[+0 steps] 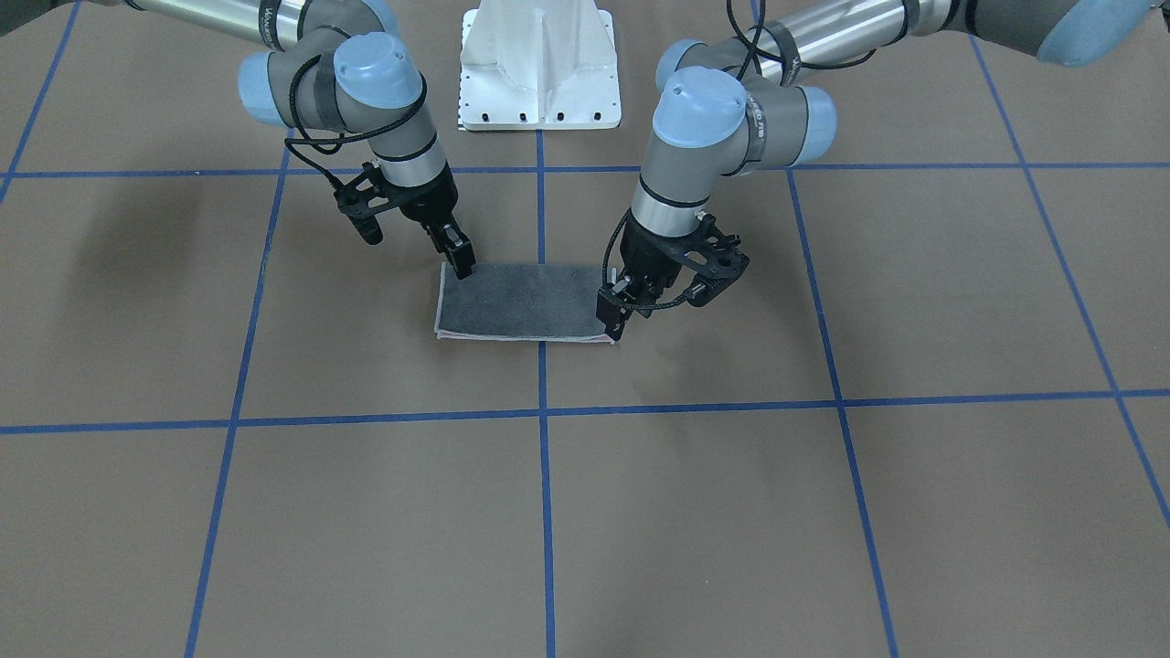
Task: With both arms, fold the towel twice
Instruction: 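Raise the left gripper away while the right gripper grasps the folded strip's end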
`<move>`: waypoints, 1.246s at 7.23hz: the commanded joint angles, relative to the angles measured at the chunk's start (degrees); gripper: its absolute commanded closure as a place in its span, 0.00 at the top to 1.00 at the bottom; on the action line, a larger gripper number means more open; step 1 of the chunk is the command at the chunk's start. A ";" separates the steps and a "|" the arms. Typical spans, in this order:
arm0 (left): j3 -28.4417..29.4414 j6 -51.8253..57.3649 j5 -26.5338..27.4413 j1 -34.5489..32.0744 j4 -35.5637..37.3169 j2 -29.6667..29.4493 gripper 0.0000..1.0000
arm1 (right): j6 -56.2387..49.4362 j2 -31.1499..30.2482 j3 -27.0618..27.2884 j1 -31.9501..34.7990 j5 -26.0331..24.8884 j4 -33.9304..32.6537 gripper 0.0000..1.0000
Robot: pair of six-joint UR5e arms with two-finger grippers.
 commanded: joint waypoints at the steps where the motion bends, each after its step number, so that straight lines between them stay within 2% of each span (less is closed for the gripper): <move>1: 0.07 0.00 0.00 0.00 0.00 0.00 0.66 | 0.19 -0.29 -0.12 -0.15 -0.08 0.00 0.62; 3: 0.07 0.00 0.00 0.00 0.09 0.00 0.66 | 0.19 -0.72 -0.12 -0.23 -0.08 0.00 0.53; 4: -0.02 0.00 0.00 0.00 0.09 0.09 0.66 | 0.19 -0.64 -0.21 -0.23 -0.08 0.00 0.40; 5: -0.02 0.00 0.00 0.00 0.18 0.09 0.66 | 0.11 -0.64 -0.12 -0.23 0.00 0.00 0.17; 6: -0.02 0.00 0.00 0.00 0.18 0.09 0.66 | 0.11 -0.73 -0.04 -0.23 0.00 0.00 0.00; 9: -0.72 0.00 0.00 0.00 0.35 0.79 0.66 | 0.19 -0.73 1.36 0.12 0.09 0.00 0.00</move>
